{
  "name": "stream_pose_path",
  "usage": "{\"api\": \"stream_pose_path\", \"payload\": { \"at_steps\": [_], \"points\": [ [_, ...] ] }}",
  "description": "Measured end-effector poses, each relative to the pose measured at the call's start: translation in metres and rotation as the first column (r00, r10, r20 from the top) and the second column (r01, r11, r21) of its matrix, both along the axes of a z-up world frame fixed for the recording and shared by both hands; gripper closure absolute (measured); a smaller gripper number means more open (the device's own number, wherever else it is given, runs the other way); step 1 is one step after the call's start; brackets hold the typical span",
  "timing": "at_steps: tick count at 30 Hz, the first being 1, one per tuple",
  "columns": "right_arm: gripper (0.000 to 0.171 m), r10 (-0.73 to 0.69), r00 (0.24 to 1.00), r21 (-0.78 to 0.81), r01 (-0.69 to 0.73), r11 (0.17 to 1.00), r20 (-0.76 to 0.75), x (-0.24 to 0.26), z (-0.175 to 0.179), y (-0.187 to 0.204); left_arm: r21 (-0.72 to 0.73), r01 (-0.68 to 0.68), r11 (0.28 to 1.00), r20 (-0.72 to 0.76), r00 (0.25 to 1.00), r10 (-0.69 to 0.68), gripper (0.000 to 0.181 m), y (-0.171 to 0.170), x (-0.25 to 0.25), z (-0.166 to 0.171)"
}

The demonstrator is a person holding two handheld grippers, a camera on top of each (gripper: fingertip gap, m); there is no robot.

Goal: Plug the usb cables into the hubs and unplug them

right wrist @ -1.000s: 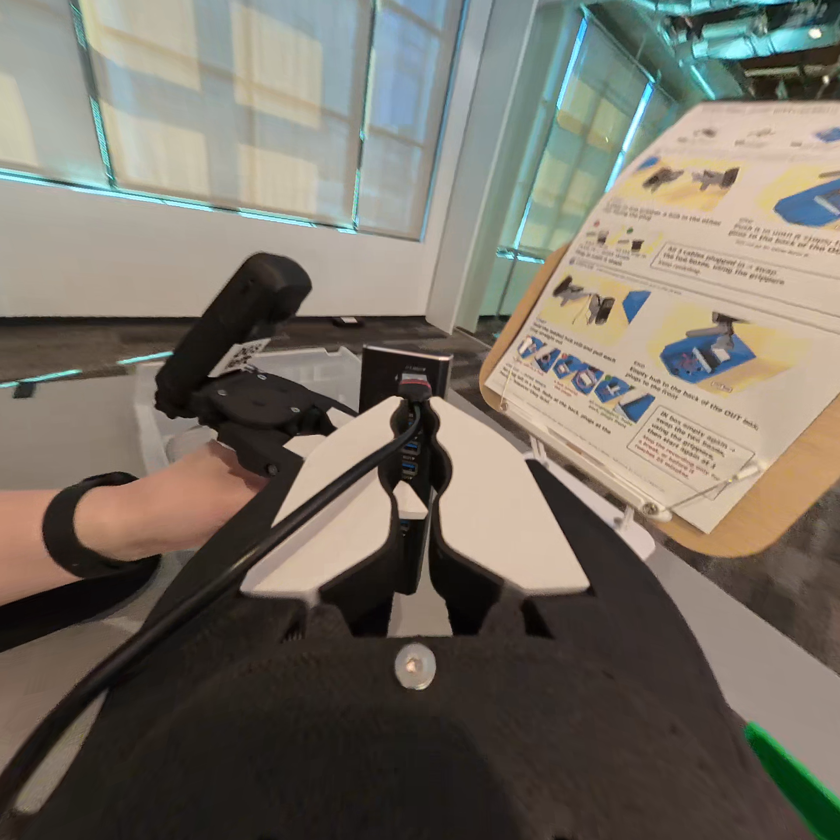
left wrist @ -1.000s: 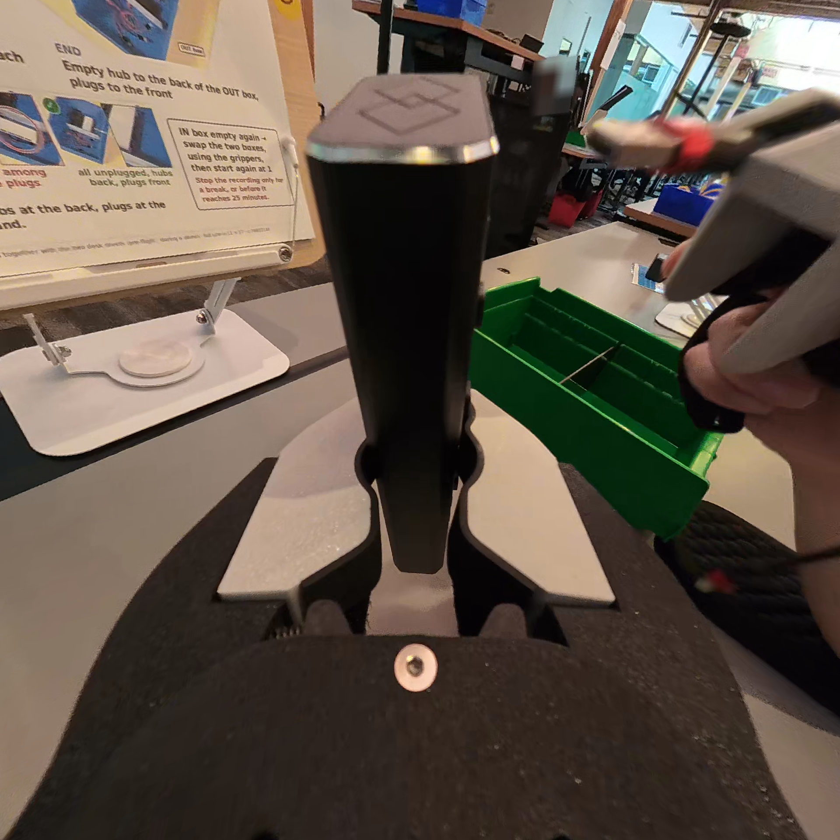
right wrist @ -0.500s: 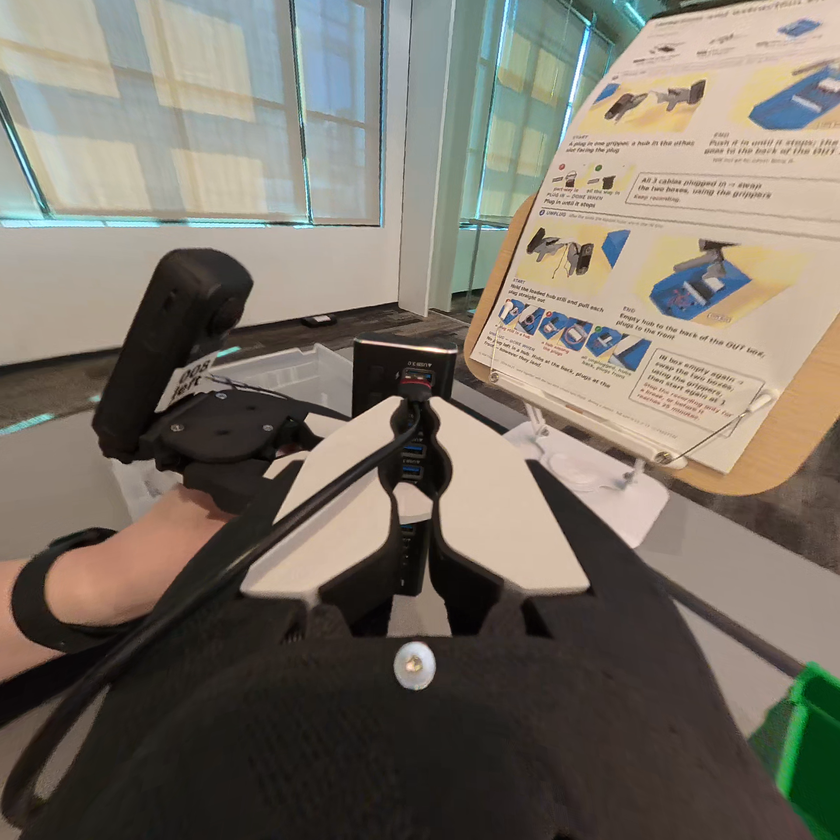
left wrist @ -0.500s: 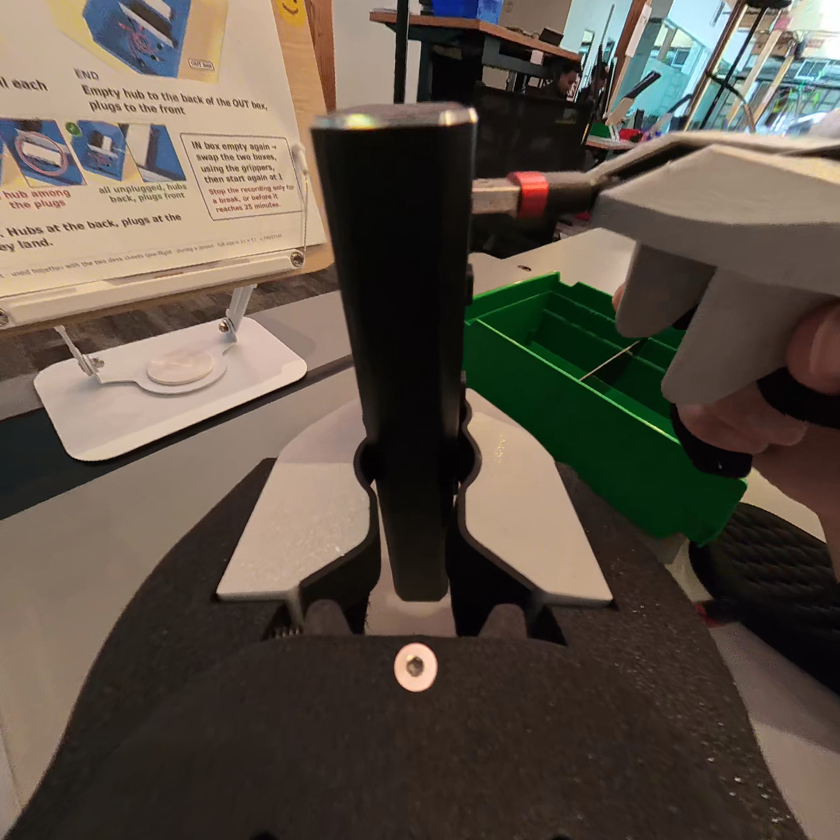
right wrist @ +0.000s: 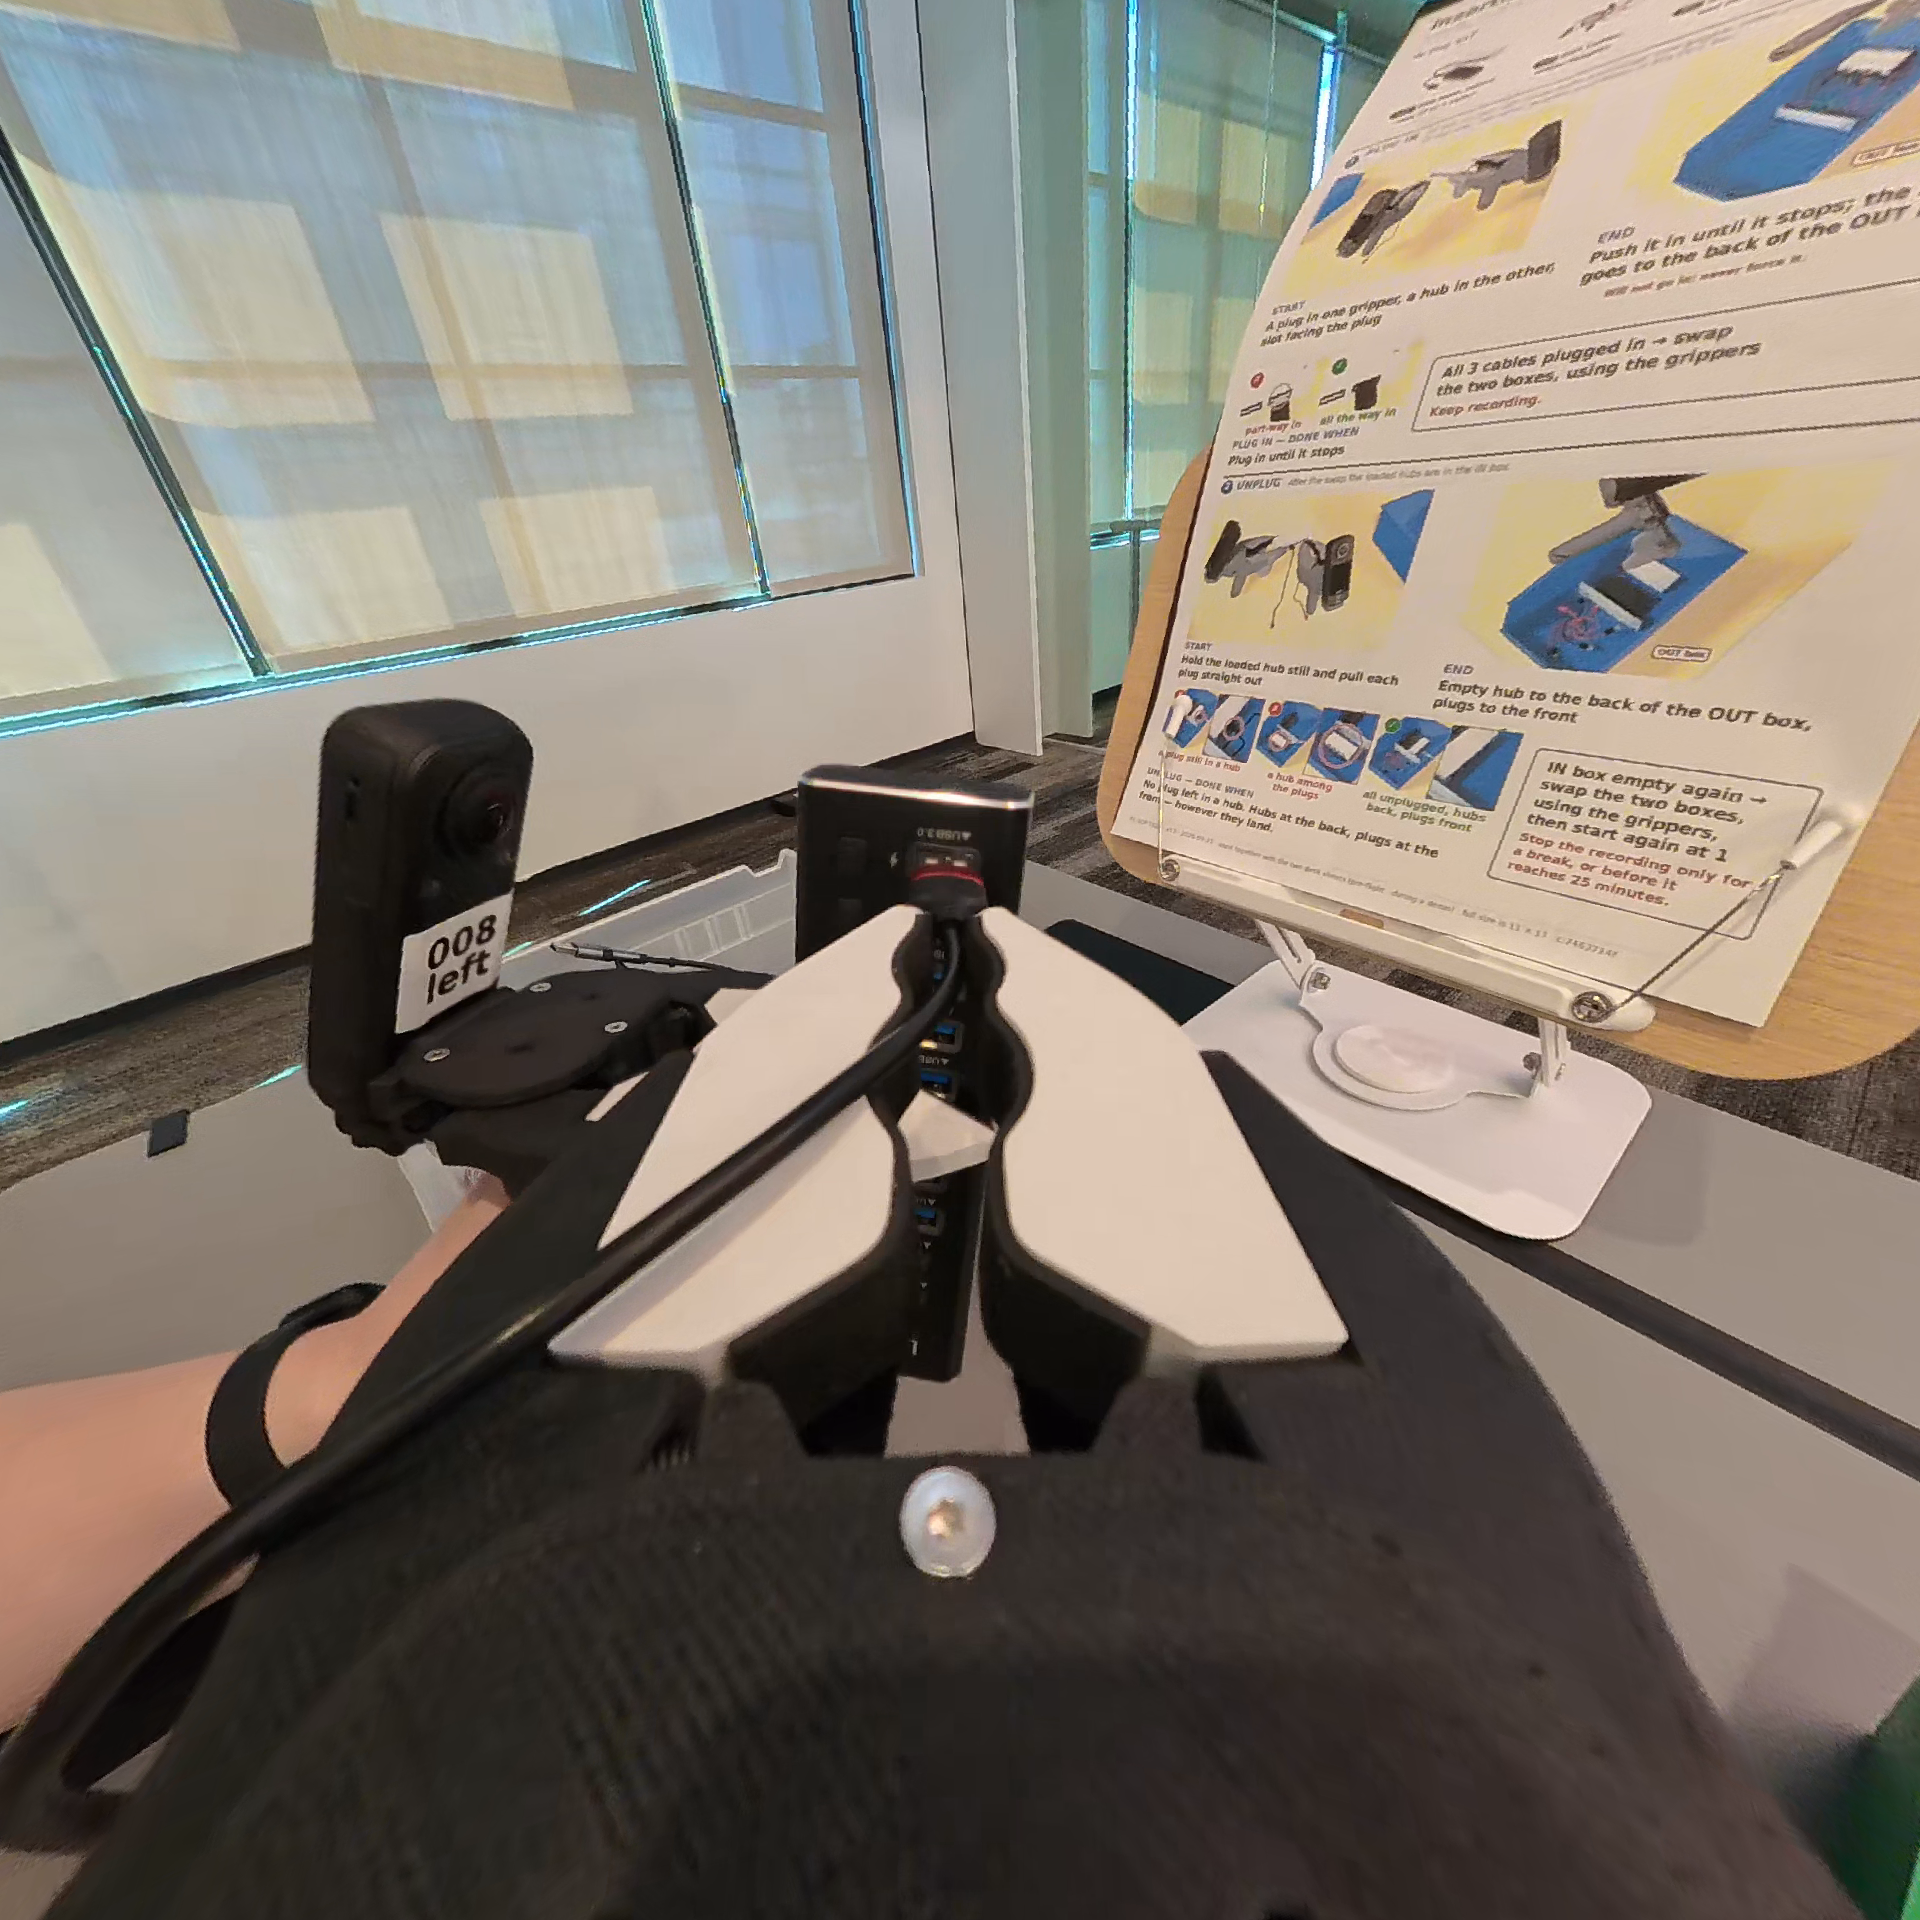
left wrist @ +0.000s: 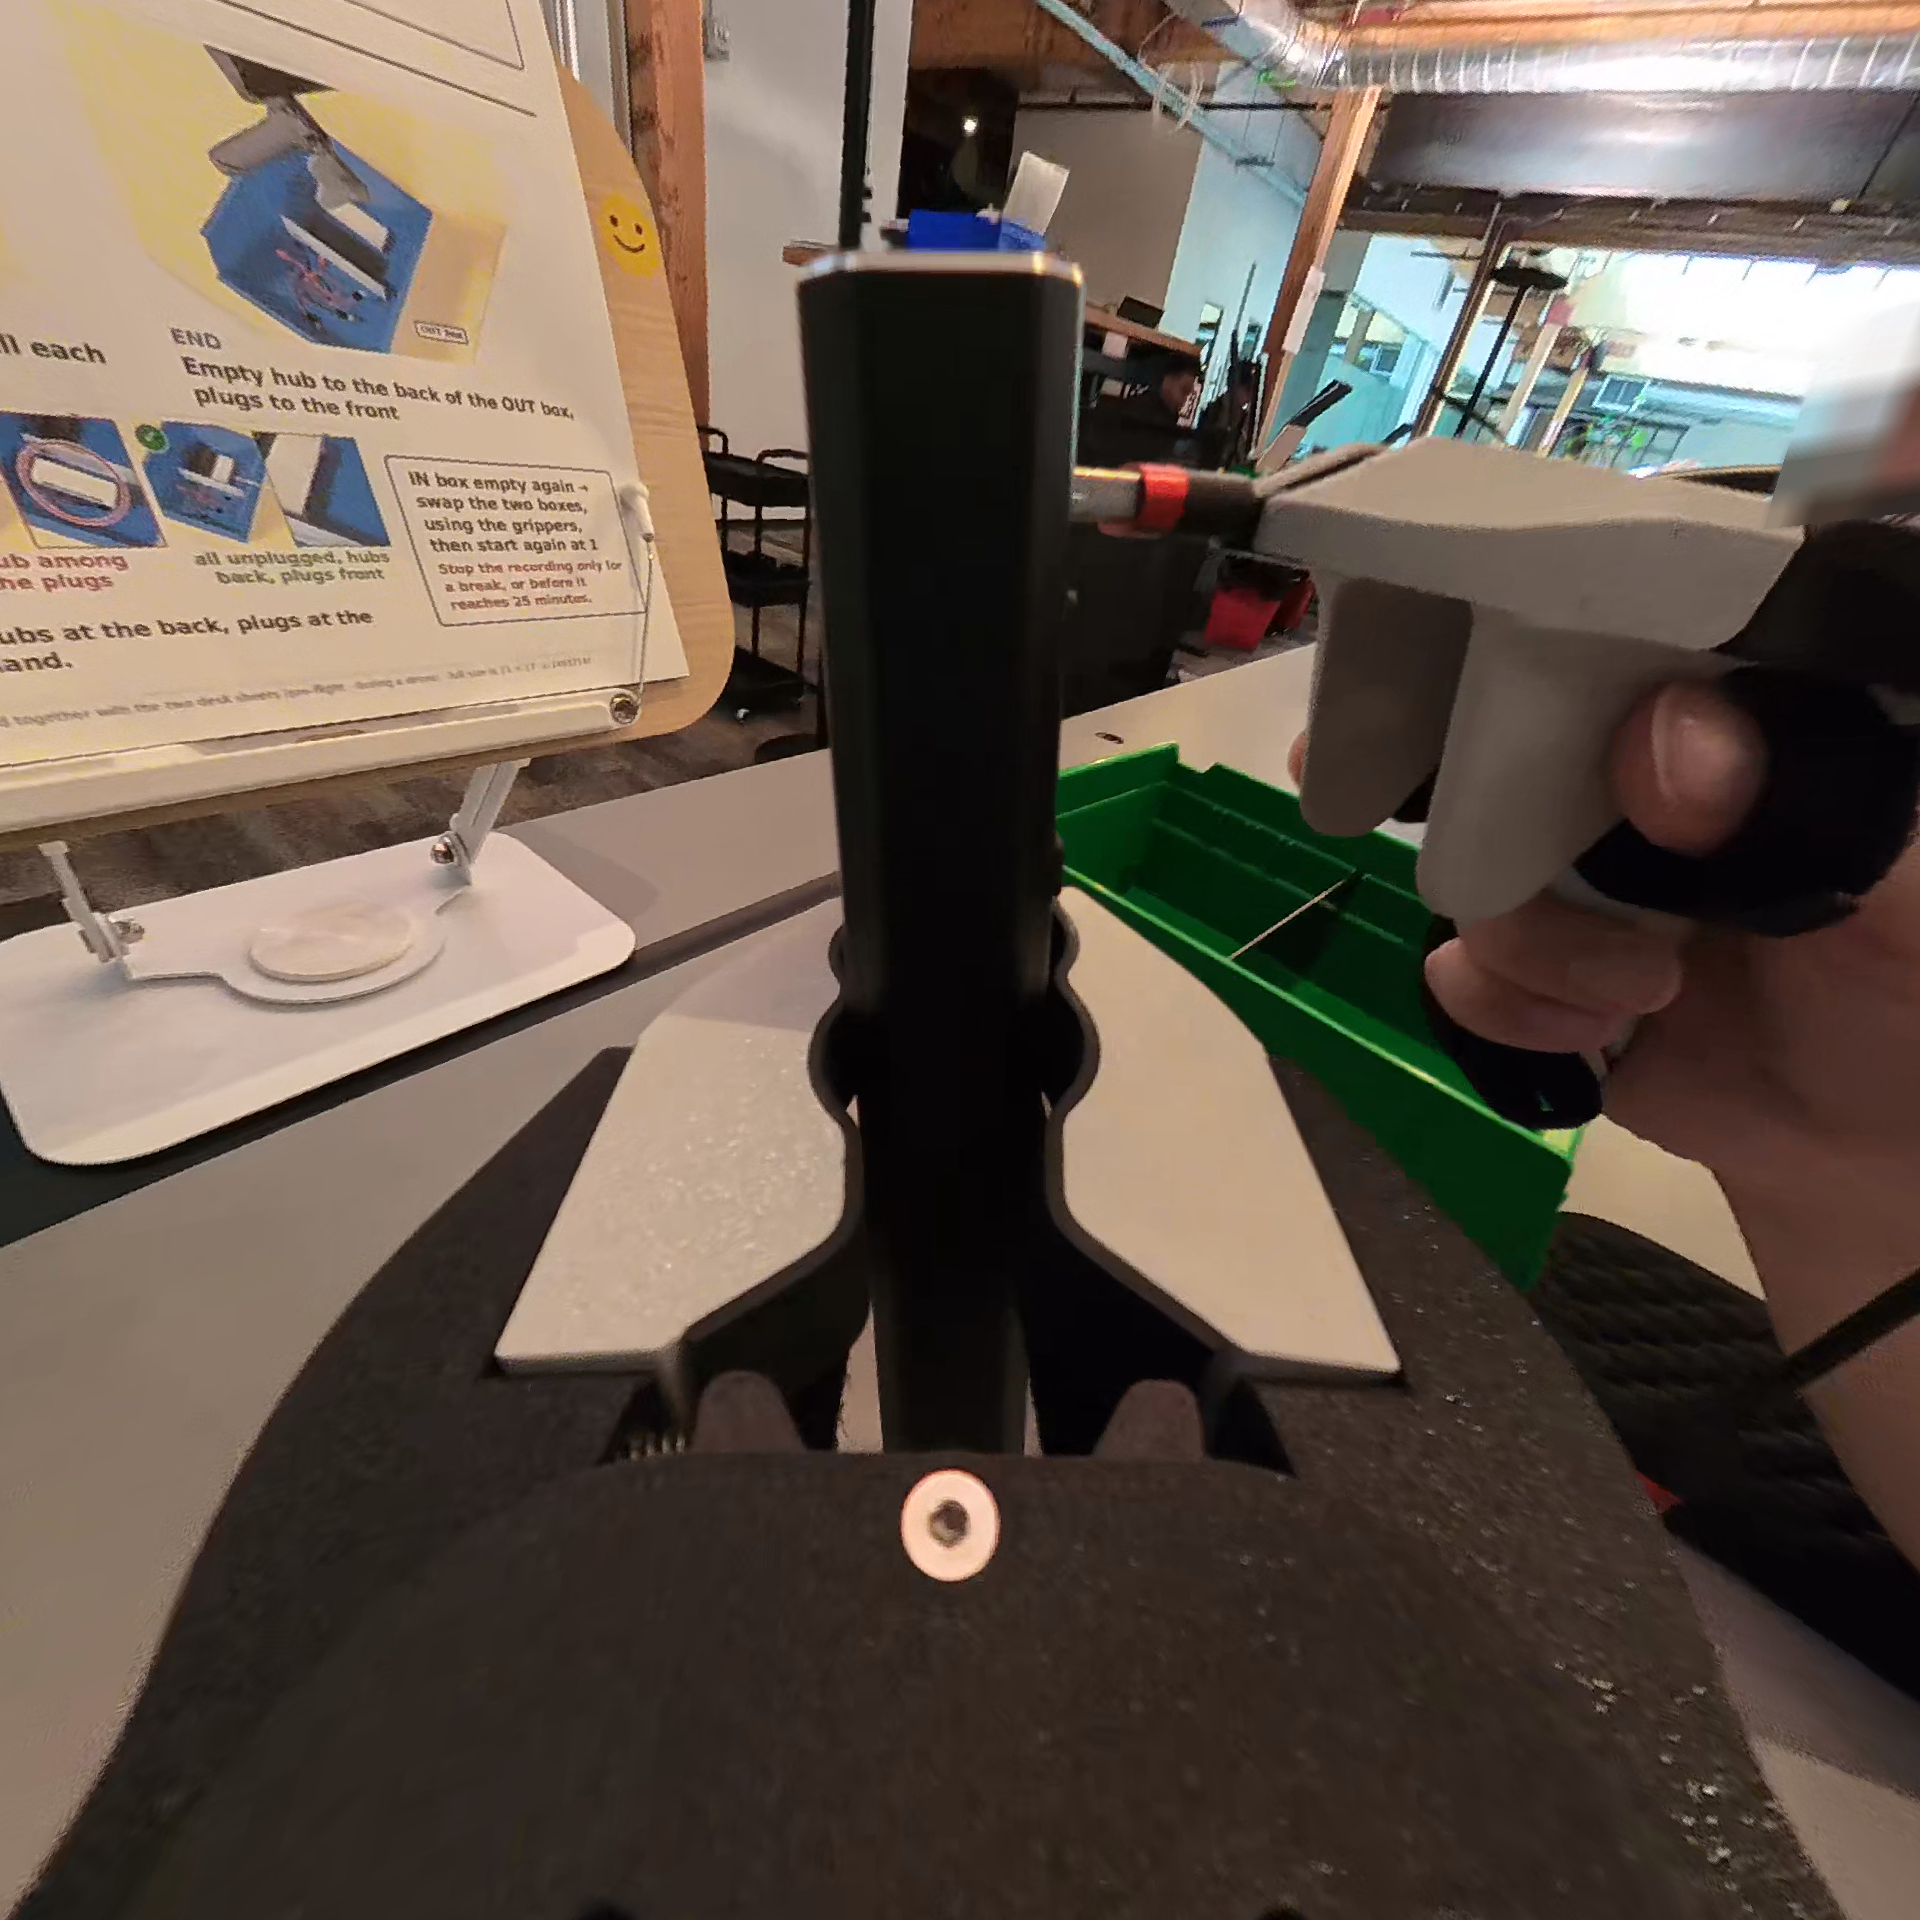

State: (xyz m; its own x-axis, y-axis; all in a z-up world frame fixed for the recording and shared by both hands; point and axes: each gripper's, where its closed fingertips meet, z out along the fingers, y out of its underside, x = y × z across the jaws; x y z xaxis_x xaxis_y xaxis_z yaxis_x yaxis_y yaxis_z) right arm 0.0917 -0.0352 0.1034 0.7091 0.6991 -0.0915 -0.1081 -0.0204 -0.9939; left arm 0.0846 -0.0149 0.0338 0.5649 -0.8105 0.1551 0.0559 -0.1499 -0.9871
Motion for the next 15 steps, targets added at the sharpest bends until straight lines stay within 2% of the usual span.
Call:
{"api": "stream_pose_path", "payload": {
  "at_steps": [3, 11, 15],
  "points": [
    [0.165, -0.005, 1.0, 0.0, 0.005, 1.0, 0.002, -0.001, 0.002, -0.003, 0.018, -0.004, 1.0, 0.001, 1.0, 0.004, 0.15, -0.001, 0.0, 0.002],
    [0.165, -0.028, 0.999, 0.016, 0.027, 1.0, 0.027, -0.005, 0.009, -0.012, 0.18, -0.112, 0.977, -0.09, 0.987, 0.13, 0.15, 0.0, -0.008, 0.011],
    [0.165, -0.017, 1.0, 0.024, 0.017, 1.0, 0.022, -0.008, 0.012, -0.017, 0.205, -0.124, 0.971, -0.064, 0.988, 0.14, 0.15, -0.003, -0.011, 0.018]
  ]
}}
